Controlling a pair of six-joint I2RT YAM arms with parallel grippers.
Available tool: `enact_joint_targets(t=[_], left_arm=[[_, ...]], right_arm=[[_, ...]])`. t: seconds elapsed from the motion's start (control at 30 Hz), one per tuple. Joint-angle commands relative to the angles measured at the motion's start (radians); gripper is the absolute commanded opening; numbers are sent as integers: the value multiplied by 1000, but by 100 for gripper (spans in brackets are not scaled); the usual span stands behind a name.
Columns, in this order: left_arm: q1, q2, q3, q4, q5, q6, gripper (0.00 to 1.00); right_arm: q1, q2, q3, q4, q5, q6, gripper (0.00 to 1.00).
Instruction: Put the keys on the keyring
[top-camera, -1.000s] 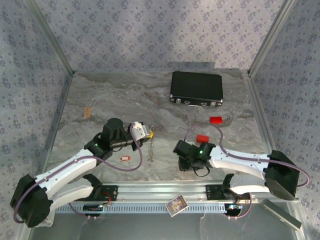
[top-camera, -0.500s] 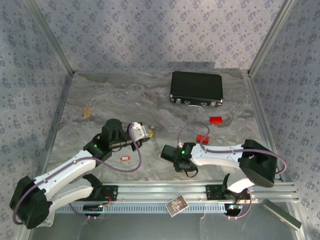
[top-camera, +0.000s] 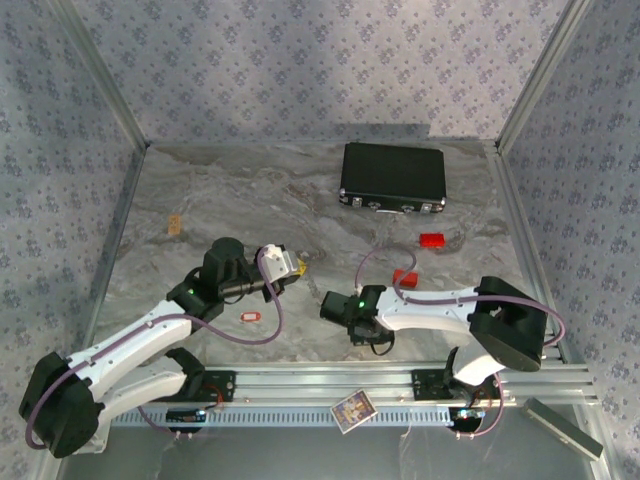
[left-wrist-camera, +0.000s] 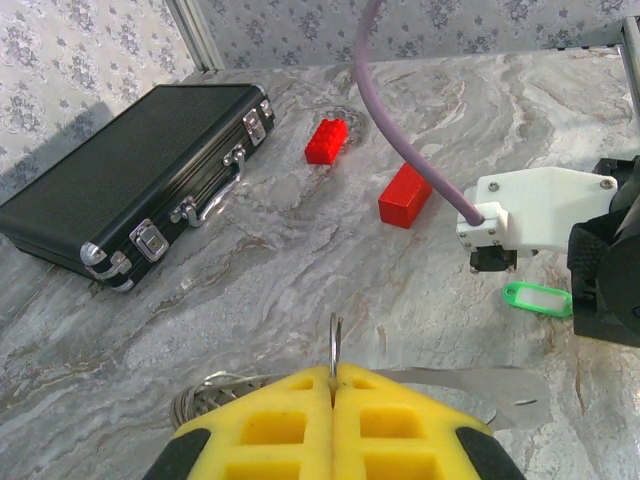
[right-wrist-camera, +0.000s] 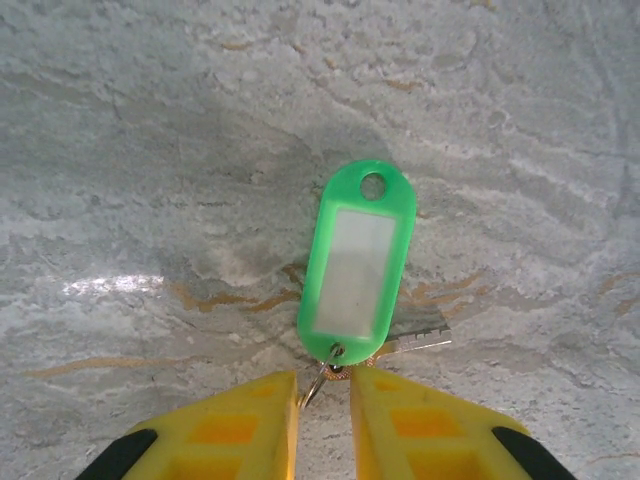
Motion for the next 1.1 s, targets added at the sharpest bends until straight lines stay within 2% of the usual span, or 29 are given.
enact_joint_targets(t=[0.0,0.37,0.57,0.8,1.07], left_arm=[[-5,-16,6,48,7,14,0],[-5,-16,11,50,5,15,0],[-6,-15,13,47,6,17,0],[-5,-13,15,48,5,18,0],[-6,-12,14,48,15,18,0]], right_arm=[[3,3,27,-65,41,9,18],[2,14,28,-68,37,-1,13],[-4,15,27,-74,31,-5,6],[-12,17,24,-60,18,-16,10],[-17,23,23,-58,16,-19,10]])
